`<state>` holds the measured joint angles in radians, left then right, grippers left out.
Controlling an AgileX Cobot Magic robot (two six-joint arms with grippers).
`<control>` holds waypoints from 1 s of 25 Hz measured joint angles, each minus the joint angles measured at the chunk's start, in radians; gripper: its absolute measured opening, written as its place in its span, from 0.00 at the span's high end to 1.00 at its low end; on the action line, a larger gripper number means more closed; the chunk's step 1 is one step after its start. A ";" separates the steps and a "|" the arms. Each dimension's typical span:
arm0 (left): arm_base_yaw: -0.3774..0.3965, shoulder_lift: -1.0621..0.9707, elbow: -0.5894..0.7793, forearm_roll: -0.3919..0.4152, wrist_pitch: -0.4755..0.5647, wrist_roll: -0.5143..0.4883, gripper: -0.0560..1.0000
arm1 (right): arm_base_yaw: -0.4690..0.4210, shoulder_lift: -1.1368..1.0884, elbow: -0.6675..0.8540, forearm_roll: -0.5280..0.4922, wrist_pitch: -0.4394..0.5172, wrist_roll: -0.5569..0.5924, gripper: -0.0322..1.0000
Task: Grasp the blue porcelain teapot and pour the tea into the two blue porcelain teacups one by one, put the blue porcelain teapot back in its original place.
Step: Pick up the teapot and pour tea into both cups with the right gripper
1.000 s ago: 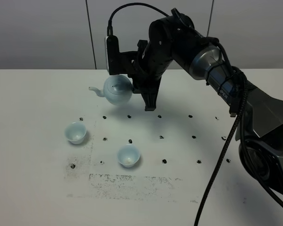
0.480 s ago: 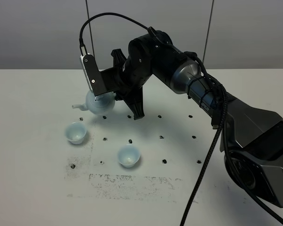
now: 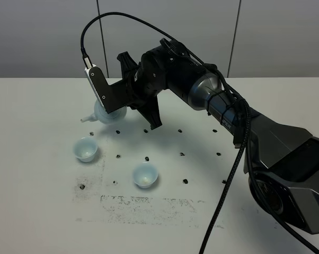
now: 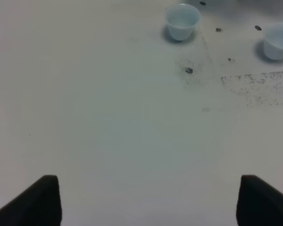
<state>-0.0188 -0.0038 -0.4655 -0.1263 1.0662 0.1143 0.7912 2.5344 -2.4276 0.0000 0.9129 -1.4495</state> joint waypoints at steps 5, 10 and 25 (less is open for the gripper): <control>0.000 0.000 0.000 0.000 0.000 0.000 0.23 | 0.000 0.014 0.000 -0.010 -0.001 -0.046 0.93; 0.000 0.000 0.000 0.000 0.000 0.000 0.23 | 0.004 0.027 0.000 0.000 -0.001 -0.099 0.93; 0.000 0.000 0.000 0.000 0.000 -0.001 0.23 | 0.020 0.039 0.000 -0.010 -0.044 -0.217 0.93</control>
<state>-0.0188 -0.0038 -0.4655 -0.1263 1.0662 0.1133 0.8114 2.5737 -2.4276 -0.0103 0.8690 -1.6663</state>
